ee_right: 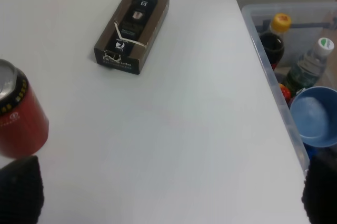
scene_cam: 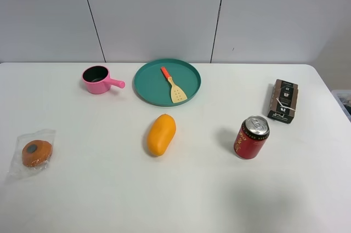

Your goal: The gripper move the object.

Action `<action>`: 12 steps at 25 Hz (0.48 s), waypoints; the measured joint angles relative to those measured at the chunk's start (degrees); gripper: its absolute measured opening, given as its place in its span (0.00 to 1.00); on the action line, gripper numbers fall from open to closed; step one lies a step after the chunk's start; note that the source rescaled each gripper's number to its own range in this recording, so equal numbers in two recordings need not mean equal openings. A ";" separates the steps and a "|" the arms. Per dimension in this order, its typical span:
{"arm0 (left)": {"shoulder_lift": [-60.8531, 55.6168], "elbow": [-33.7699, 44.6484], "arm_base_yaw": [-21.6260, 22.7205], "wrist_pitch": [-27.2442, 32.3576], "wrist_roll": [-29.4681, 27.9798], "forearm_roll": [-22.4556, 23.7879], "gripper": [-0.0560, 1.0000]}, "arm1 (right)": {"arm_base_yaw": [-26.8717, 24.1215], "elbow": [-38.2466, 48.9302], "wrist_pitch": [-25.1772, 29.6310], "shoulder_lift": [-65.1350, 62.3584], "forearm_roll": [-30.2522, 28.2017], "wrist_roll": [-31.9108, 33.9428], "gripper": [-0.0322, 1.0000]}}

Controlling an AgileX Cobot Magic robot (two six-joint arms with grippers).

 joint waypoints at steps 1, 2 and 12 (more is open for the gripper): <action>0.00 0.00 0.00 0.00 0.00 0.00 1.00 | 0.00 0.13 0.09 -0.85 0.00 0.00 1.00; 0.00 0.00 0.00 0.00 0.00 0.00 1.00 | 0.00 0.31 0.14 -2.08 0.00 0.00 1.00; 0.00 0.00 0.00 0.00 0.00 0.00 1.00 | 0.00 0.48 0.64 -3.27 -1.75 2.20 1.00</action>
